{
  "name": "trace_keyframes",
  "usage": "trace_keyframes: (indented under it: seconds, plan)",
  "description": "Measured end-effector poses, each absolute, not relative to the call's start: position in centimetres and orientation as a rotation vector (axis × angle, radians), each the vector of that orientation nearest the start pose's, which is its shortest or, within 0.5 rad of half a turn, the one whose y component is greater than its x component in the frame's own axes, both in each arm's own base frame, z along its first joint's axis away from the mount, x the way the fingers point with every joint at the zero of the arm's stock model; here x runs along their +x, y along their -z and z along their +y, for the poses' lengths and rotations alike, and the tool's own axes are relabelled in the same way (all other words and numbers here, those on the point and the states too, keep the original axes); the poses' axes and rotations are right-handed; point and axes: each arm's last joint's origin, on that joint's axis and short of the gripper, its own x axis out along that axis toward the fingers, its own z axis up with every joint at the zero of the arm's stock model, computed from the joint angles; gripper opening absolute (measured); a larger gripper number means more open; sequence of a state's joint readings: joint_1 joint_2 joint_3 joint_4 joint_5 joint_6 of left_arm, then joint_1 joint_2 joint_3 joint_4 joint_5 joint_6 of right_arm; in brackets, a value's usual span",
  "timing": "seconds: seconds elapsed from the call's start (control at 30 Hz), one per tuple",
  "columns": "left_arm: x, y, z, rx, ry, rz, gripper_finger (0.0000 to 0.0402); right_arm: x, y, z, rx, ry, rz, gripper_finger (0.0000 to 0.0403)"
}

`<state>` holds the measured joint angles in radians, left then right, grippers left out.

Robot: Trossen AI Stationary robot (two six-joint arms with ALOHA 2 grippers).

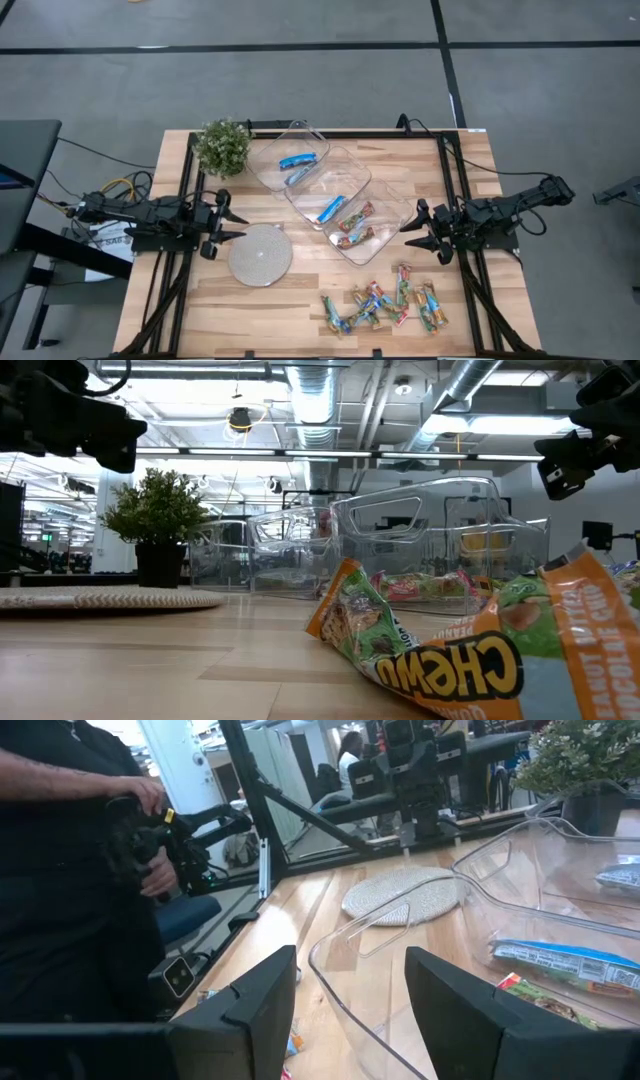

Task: Pick and place Granola Bars by type
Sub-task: Put the yellow granola bar into the middle transparent bin

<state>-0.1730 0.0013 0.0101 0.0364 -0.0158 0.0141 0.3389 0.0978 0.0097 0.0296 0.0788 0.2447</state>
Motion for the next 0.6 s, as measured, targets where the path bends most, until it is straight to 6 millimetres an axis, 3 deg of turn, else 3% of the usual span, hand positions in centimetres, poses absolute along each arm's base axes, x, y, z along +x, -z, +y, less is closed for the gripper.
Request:
trace_keyframes:
  seconds: [0.6]
  plan:
    - [9.62,-16.91,-1.64,-0.007,0.160,-0.036,0.0138,9.79,-16.19,3.21,0.231,-0.252,0.088,0.0184]
